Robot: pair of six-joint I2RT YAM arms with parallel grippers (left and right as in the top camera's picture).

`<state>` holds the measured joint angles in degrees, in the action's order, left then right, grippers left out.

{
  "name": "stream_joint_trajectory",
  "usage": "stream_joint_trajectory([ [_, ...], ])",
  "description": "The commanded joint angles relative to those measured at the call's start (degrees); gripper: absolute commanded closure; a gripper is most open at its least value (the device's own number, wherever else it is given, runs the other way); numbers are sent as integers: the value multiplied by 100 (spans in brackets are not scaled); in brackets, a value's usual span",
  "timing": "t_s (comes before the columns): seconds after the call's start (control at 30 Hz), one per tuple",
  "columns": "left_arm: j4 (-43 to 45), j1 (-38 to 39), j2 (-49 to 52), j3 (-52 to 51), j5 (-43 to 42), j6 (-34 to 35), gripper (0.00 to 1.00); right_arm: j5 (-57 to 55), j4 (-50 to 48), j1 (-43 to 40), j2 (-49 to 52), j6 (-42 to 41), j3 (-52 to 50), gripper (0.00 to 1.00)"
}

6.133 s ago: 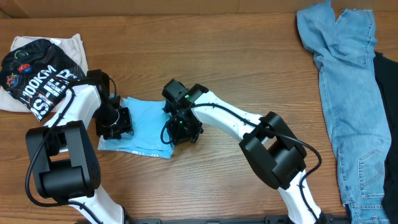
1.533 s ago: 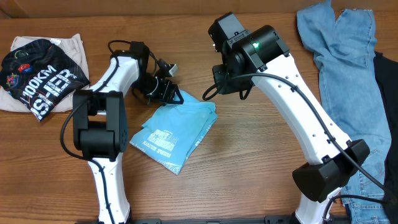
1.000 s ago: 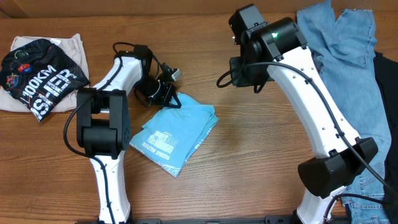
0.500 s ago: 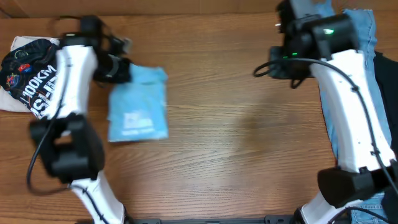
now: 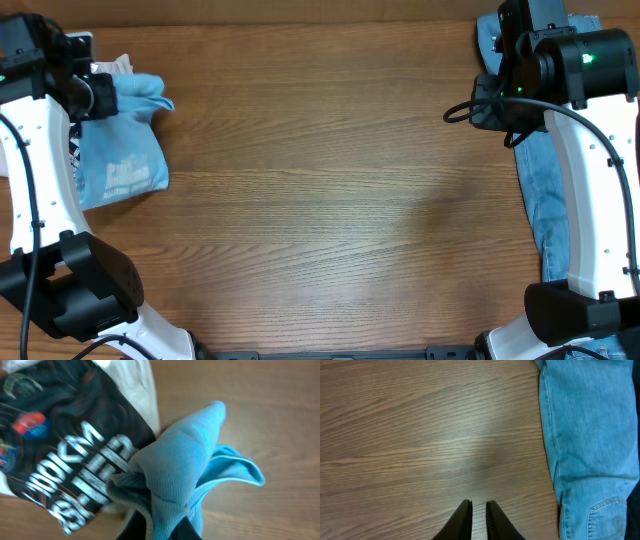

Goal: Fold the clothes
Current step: 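Carry the bundle with the left gripper to the upper-left cloth pile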

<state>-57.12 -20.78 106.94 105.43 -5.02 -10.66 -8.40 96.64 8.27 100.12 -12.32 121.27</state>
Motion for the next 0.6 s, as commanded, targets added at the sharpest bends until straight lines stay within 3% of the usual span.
stream_joint_trajectory([
  [0.0, 345, -57, -87, 105, 70, -4, 94, -52, 15, -4, -170, 26, 144, 86],
  [0.57, 2026, -990, 280, 122, 33, 304, 96, 96, 20, -4, -170, 7, 144, 86],
])
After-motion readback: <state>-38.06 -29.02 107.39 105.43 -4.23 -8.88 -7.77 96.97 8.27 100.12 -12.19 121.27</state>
